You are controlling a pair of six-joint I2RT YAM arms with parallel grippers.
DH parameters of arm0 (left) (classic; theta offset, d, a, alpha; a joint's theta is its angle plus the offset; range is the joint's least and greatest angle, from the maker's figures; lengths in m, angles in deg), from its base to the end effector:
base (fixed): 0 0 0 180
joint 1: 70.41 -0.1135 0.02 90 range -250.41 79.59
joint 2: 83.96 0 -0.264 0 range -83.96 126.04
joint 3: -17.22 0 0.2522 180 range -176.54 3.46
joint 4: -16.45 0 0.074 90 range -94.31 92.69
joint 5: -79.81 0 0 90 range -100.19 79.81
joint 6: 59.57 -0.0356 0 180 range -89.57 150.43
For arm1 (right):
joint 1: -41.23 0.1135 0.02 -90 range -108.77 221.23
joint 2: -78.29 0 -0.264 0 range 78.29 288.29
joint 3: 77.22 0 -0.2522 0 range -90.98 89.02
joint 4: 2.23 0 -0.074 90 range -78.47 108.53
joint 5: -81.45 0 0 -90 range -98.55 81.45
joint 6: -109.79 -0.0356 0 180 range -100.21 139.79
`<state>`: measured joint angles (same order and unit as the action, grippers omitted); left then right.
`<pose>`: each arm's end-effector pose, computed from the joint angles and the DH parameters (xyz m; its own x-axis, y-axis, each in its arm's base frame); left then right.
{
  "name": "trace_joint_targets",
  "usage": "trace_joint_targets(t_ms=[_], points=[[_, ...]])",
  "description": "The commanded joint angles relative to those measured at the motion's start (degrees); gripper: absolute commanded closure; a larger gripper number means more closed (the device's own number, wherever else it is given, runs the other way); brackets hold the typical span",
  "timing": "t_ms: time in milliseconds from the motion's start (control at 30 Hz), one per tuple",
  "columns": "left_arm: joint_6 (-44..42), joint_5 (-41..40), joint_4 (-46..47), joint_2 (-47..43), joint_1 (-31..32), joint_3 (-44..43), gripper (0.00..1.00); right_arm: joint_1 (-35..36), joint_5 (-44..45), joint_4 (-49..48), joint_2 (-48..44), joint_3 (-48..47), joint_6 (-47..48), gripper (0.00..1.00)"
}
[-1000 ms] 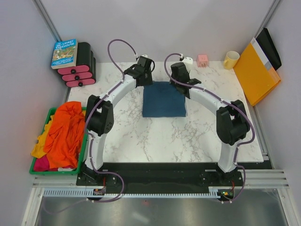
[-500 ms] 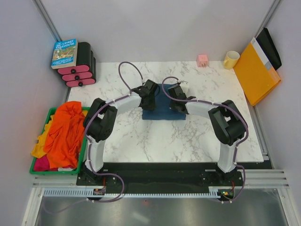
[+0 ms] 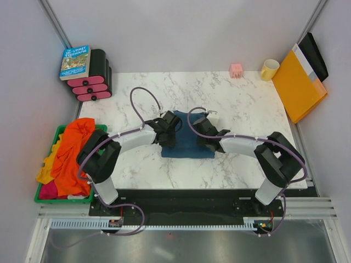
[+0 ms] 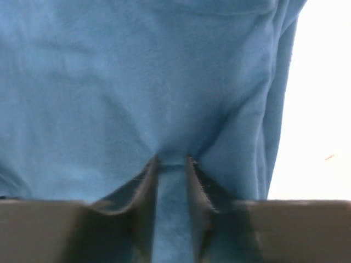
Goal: Fold and stack the t-shirts
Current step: Smooth out wrinkles on the folded tshirt
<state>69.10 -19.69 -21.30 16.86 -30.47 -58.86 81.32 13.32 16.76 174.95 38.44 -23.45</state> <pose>0.2714 -0.2196 0.1705 -0.8900 -0.0585 -0.4521 0.0238 0.9844 -0.1743 0.2615 0.2028 0.1573 -0.7224 0.2229 -0.6546 0.1035 0.9708 0.2164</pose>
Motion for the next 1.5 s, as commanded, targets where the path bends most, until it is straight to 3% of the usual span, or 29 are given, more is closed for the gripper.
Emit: trace_joint_targets(t_ms=[0, 33, 100, 133, 200, 233, 267, 300, 700, 1033, 1467], points=[[1.3, -3.6, 0.3, -6.7, 0.1, -2.1, 0.66, -0.1, 3.2, 7.2, -3.0, -3.4, 2.2, 0.55], [0.1, -3.8, 0.3, -7.3, 0.1, -4.1, 0.6, -0.2, 3.9, 8.0, -3.9, -4.8, 4.2, 0.45], [-1.4, -4.0, -0.3, -7.9, 0.1, -6.3, 0.57, -0.4, 4.3, 8.8, -4.6, -8.4, 6.0, 0.36], [-2.5, -4.1, -0.4, -7.7, 0.0, -8.4, 0.55, -0.6, 4.3, 9.0, -4.5, -9.4, 6.8, 0.33], [-4.0, -3.9, -0.8, -6.3, 0.0, -9.9, 0.56, -1.3, 3.8, 9.2, -3.7, -12.0, 9.2, 0.39], [-4.3, -3.2, -0.8, -5.5, 0.0, -11.2, 0.57, -1.6, 3.7, 9.0, -2.4, -12.5, 9.8, 0.62], [-4.5, -2.6, -1.0, -4.1, 0.0, -11.7, 0.58, -1.9, 3.8, 9.2, -1.5, -13.7, 10.9, 0.75], [-4.4, -1.7, -1.0, -3.5, 0.0, -12.0, 0.62, -2.7, 3.7, 9.2, -0.6, -14.2, 11.2, 1.0], [-4.3, -2.5, -1.0, -4.5, 0.0, -7.6, 0.64, -9.8, 4.8, 9.7, 11.2, -23.9, 14.3, 1.0], [-3.6, -1.8, -0.9, -3.2, 0.0, -6.0, 0.64, -10.7, 4.9, 9.8, 18.0, -32.5, 14.4, 1.0], [-4.2, -2.6, -0.4, 1.4, -0.9, -7.6, 0.64, -11.5, 2.2, 10.9, 25.9, -28.8, 11.4, 1.0]])
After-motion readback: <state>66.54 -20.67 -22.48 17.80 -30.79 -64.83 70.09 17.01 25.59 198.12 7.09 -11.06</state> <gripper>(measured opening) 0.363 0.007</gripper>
